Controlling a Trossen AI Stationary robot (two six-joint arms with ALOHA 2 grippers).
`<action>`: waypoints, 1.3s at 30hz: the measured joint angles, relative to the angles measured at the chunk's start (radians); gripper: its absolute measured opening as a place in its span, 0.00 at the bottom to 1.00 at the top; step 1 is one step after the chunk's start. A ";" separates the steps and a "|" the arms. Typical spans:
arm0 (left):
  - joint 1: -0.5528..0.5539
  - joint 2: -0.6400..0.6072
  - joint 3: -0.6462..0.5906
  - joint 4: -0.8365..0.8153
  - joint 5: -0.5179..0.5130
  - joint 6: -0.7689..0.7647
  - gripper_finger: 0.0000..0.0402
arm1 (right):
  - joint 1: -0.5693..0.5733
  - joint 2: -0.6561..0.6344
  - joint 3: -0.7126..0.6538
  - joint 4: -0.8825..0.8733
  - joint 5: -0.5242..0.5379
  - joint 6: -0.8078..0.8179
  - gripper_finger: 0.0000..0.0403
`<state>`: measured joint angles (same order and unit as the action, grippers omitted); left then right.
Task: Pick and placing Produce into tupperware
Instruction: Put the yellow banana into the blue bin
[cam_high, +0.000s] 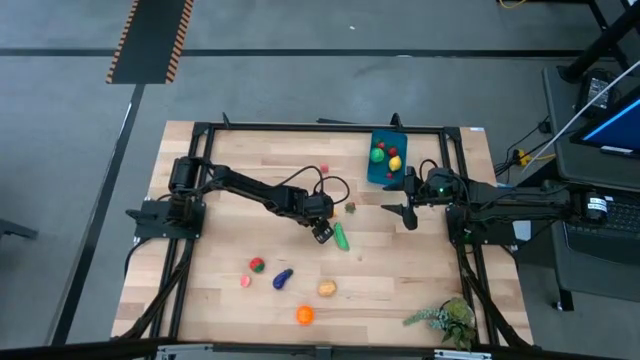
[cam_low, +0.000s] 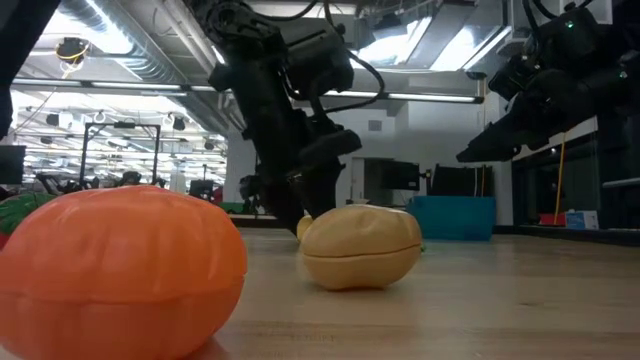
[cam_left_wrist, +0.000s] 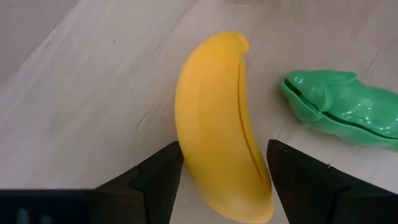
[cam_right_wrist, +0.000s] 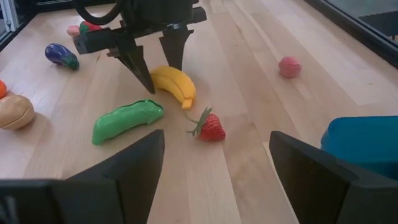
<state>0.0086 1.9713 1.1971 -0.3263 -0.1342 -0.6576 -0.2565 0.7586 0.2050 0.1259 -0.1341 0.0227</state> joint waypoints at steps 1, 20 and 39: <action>0.000 0.000 0.000 0.003 -0.008 0.009 0.56 | 0.000 0.000 0.000 0.000 0.000 0.000 0.73; 0.003 0.006 -0.003 0.047 -0.055 0.093 0.32 | 0.000 0.000 0.000 -0.001 0.000 0.003 0.73; 0.046 -0.207 -0.002 -0.001 -0.049 0.306 0.32 | 0.003 0.001 0.001 -0.034 0.000 0.026 0.73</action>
<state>0.0542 1.7646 1.1950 -0.3269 -0.1833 -0.3514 -0.2539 0.7593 0.2058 0.0923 -0.1341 0.0483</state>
